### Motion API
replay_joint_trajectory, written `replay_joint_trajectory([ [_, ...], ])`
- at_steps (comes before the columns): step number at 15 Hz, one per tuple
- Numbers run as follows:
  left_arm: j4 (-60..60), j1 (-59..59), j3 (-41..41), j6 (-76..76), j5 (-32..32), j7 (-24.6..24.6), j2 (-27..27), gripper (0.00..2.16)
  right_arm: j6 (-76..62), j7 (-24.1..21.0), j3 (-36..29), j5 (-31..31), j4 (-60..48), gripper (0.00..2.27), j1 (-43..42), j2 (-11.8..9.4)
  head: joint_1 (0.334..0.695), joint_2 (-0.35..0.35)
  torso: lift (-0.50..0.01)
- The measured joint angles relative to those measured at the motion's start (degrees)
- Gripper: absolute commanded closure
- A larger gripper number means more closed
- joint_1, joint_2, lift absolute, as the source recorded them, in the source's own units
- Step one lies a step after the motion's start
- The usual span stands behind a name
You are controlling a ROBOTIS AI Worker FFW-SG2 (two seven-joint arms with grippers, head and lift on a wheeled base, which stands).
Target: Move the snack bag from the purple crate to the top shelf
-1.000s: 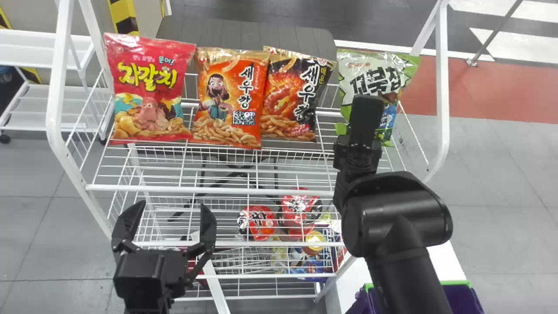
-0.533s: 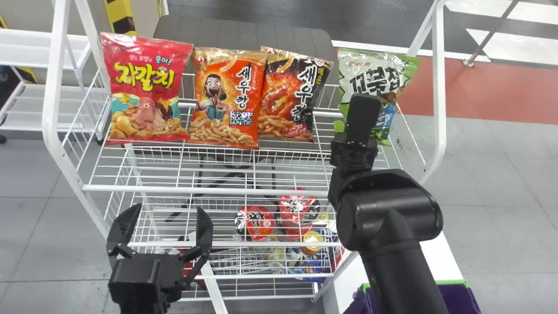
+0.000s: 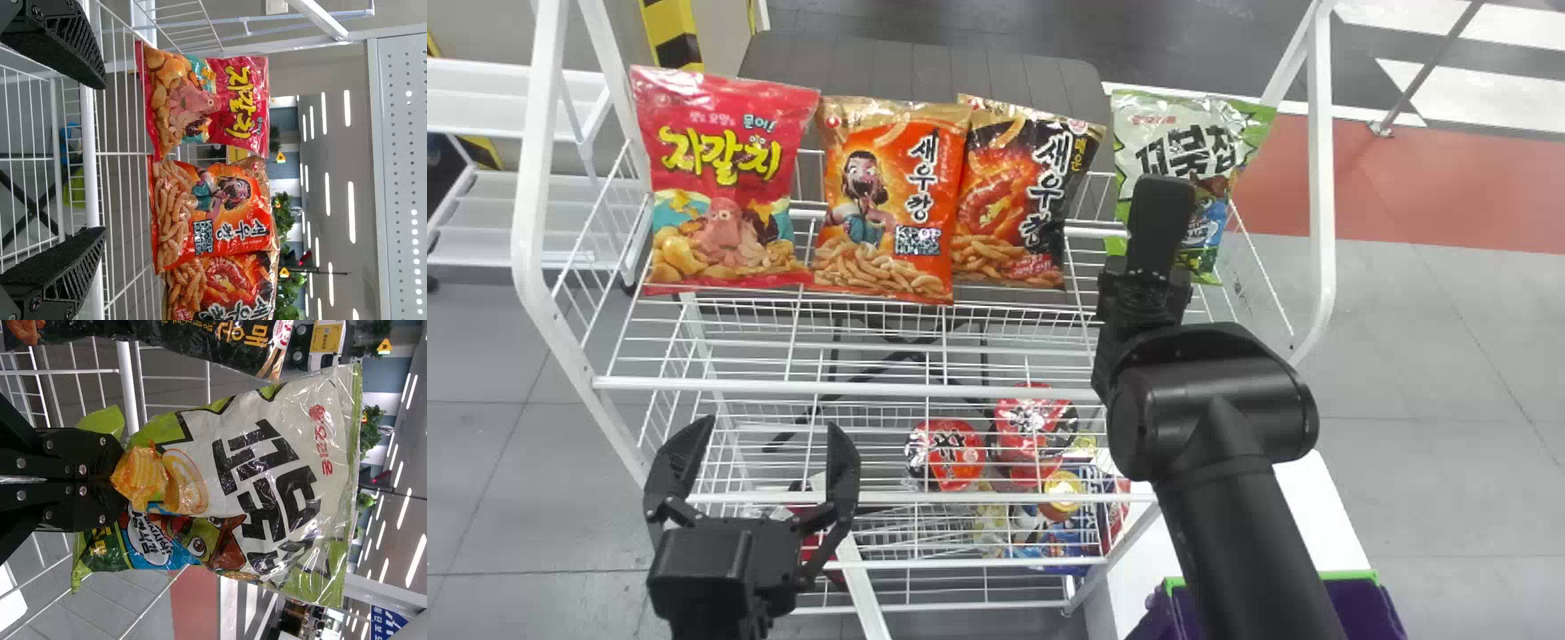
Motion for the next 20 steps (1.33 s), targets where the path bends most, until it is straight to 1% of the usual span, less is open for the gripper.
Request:
replay_joint_trajectory([
  [2,0.0,0.0,0.0,0.0,0.0,0.0,0.0,0.03,-0.1,0.0,0.0,0.1,1.2,1.84,-0.9,0.0,0.695,-0.176,0.000],
  [4,0.0,0.0,0.1,0.0,0.0,0.0,0.0,0.03,-0.1,0.0,0.1,0.3,2.4,1.78,-1.7,0.0,0.695,-0.176,0.000],
  [20,1.2,-0.9,0.1,0.0,-0.1,0.0,-0.2,0.03,-2.2,0.0,0.2,1.2,8.9,1.78,-4.7,0.0,0.695,-0.177,0.000],
])
